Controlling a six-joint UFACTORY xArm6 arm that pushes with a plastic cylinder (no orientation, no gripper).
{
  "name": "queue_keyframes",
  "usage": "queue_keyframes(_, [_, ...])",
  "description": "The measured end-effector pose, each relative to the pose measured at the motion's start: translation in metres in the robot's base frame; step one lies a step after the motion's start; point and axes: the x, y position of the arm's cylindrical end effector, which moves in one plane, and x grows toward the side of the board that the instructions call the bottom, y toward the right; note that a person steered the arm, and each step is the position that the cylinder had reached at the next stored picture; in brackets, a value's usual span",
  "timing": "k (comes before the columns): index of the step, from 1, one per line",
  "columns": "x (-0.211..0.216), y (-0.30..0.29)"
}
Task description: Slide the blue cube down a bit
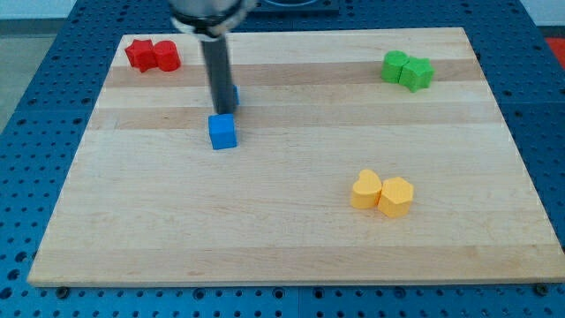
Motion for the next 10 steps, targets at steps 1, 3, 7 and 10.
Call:
queue_keyframes(1, [0.000, 0.000])
queue_keyframes(3, [-0.043, -0.014])
queue_keyframes(7, [-0.087, -0.013])
queue_keyframes(10, [-0.021, 0.056])
